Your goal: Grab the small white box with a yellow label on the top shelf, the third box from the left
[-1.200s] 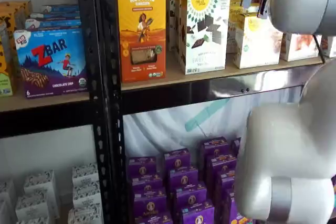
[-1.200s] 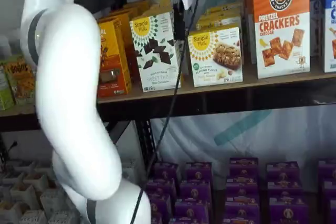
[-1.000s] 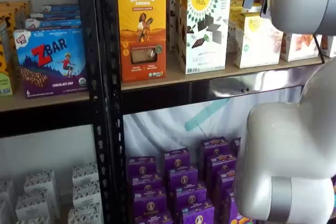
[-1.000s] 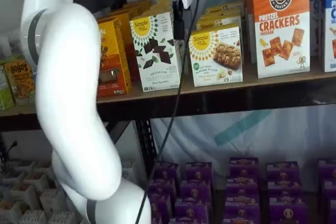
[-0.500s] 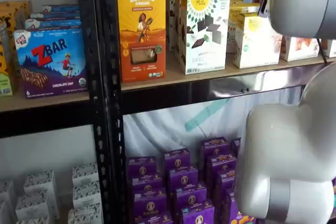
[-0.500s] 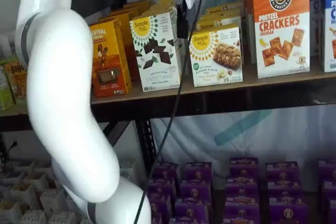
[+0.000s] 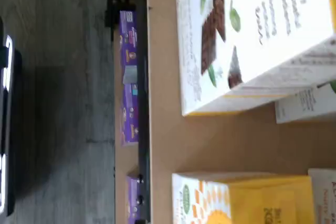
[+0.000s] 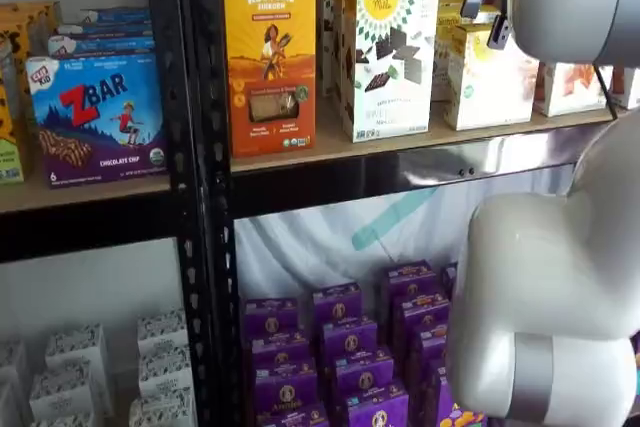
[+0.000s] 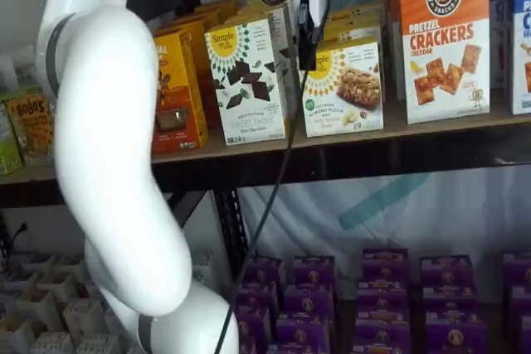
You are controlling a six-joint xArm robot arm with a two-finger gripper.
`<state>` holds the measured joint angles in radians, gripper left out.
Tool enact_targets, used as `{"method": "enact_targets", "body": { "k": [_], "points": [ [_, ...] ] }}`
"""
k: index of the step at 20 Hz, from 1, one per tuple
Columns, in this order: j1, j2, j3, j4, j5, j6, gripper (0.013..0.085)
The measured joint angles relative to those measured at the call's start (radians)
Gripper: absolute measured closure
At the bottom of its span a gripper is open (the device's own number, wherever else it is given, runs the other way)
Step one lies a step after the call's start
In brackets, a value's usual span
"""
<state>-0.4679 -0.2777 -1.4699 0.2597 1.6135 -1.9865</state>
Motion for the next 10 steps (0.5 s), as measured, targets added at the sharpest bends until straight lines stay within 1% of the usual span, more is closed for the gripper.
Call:
{"method": "enact_targets", "body": {
  "k": [4, 8, 10],
  "points": [
    [0.009, 0.018, 0.006, -0.019, -0.033, -0.002, 0.013],
    [0.023, 0.032, 0.001, -0.036, -0.04, 0.006, 0.013],
    [0.035, 0.042, -0.009, -0.055, -0.035, 0.015, 0.013]
  ]
}}
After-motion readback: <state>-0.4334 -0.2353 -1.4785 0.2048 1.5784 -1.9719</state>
